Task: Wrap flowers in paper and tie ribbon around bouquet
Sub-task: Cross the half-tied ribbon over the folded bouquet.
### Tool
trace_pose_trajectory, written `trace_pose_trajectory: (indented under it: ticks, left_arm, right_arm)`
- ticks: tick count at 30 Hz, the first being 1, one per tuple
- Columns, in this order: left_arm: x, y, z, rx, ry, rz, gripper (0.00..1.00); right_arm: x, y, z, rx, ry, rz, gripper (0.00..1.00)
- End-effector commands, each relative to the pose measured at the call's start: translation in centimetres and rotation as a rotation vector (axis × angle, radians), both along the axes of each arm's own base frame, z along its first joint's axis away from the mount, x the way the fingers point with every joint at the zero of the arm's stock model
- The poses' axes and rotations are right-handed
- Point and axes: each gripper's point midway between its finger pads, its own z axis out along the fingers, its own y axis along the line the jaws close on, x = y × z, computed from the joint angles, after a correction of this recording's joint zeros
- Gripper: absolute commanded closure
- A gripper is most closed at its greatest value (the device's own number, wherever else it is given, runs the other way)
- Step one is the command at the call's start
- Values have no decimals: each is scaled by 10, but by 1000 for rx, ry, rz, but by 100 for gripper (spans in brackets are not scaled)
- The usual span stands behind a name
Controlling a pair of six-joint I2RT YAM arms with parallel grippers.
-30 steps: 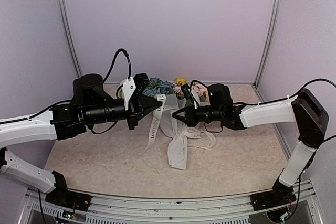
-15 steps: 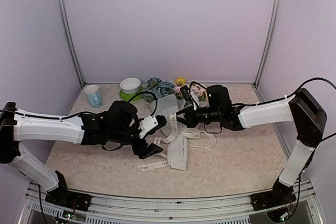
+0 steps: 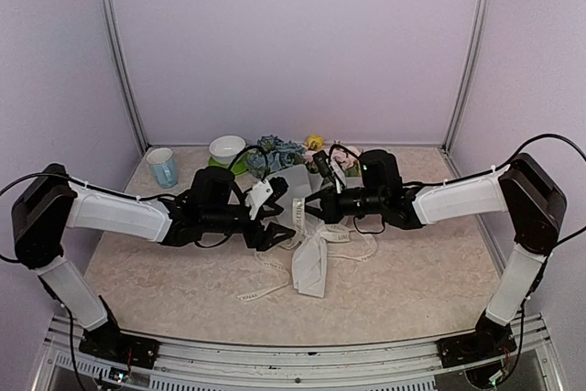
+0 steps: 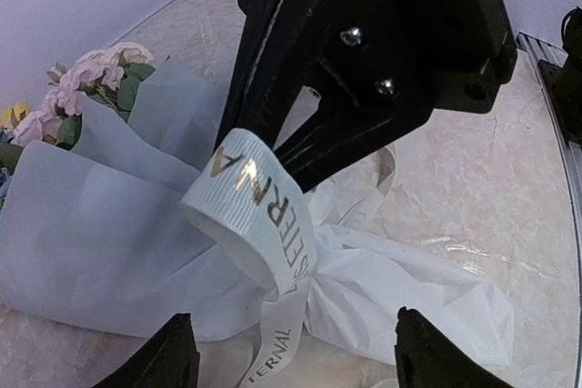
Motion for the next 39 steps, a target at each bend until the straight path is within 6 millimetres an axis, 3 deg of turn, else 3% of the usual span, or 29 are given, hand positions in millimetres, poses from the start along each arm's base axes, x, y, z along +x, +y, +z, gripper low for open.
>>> trace_pose_trajectory:
  ticks: [1, 10, 15, 18, 22, 27, 29, 31, 34, 36, 39]
  left_arm:
    - [14, -12, 9, -119, -121, -55, 23]
    - [28, -37, -2, -172, -120, -122, 25]
    - [37, -46, -2, -201, -113, -127, 31]
    - [37, -52, 2, -221, -91, -146, 42]
    - [26, -51, 9, -271, -88, -186, 68]
    - [20, -50, 12, -286, -68, -205, 86]
    - [18, -51, 11, -283, -56, -204, 93]
    - [19, -50, 11, -281, -47, -194, 100]
    - [20, -50, 9, -274, -44, -166, 100]
    - [20, -51, 8, -270, -44, -157, 100]
    - [17, -55, 10, -262, -49, -152, 100]
  right_arm:
    - [1, 2, 8, 32, -18, 15, 100]
    - [-4, 0, 12, 35, -40, 32, 100]
    - [-6, 0, 15, 42, -48, 41, 100]
    - [-6, 0, 14, 41, -45, 44, 100]
    - [-7, -3, 14, 37, -45, 33, 100]
    - [-8, -7, 23, 34, -62, 20, 100]
    - [-7, -11, 30, 28, -72, 3, 92]
    - [-6, -20, 38, 10, -83, -38, 75]
    - [2, -46, 40, -60, -68, -157, 58]
    - [6, -70, 30, -139, -39, -251, 50]
    - [11, -118, -9, -329, 79, -462, 41]
